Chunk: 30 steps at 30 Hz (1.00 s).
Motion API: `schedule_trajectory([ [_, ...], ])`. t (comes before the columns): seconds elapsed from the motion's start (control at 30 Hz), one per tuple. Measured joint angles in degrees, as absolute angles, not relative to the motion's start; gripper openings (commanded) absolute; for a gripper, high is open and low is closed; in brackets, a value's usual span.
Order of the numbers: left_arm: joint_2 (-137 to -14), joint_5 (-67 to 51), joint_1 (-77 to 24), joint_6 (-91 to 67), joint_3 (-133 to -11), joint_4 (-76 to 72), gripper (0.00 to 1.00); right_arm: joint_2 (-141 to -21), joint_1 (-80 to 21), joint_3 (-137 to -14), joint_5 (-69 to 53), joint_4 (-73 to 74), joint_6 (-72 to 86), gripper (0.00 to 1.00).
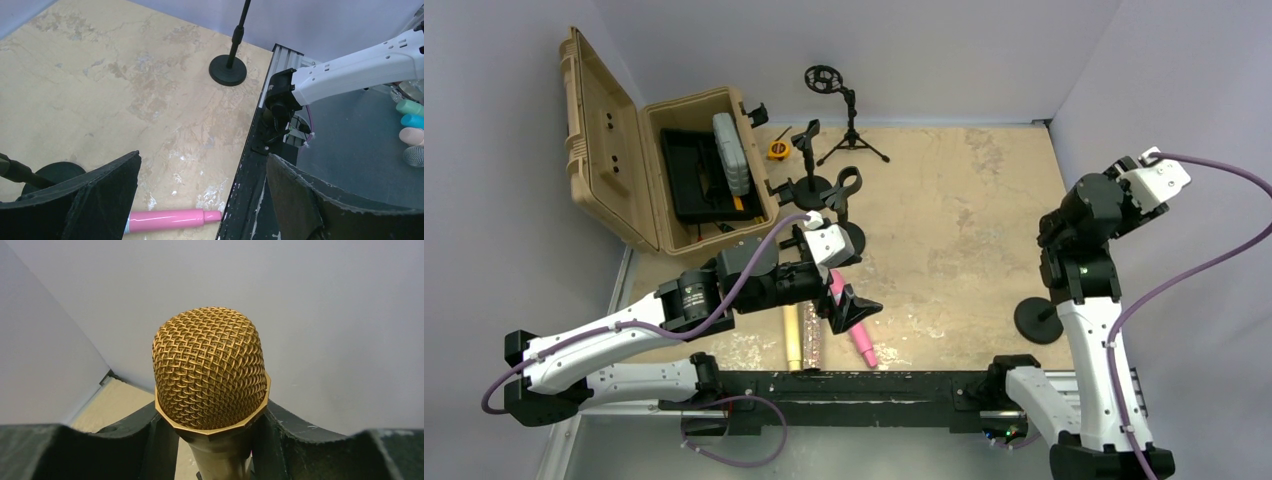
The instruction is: Remove the microphone from the stand
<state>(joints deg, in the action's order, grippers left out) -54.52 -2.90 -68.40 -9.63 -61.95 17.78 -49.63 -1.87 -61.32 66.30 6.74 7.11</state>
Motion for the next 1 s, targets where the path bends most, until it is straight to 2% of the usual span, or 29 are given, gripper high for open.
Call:
schedule_trajectory([
  [0.13, -54.6, -2.9, -68.4, -9.6, -62.0, 17.8, 0.93, -49.8, -1.9, -62.4, 66.5, 7.2, 7.4, 0.13],
  [0.33, -55.3, -2.8, -68.4, -9.6, -61.9, 17.8, 0.93, -51.9, -1.9, -68.3, 66.4, 10.4, 8.5, 0.03],
  [0.63, -55.3, 1.0, -68.4, -7.9, -61.9, 18.3, 0.93, -54.7, -2.0, -85.0, 63.6, 14.8, 9.0, 0.0],
  [0.83, -53.3, 8.7, -68.3, -5.4, -61.3, 18.5, 0.93, -54.3, -2.0, -93.9, 46.0, 12.8, 8.3, 0.0],
  [1.0, -49.4, 20.4, -68.3, -1.2, -58.8, 17.4, 0.93, -54.3, -2.0, -91.0, 18.1, 7.7, 8.3, 0.0],
])
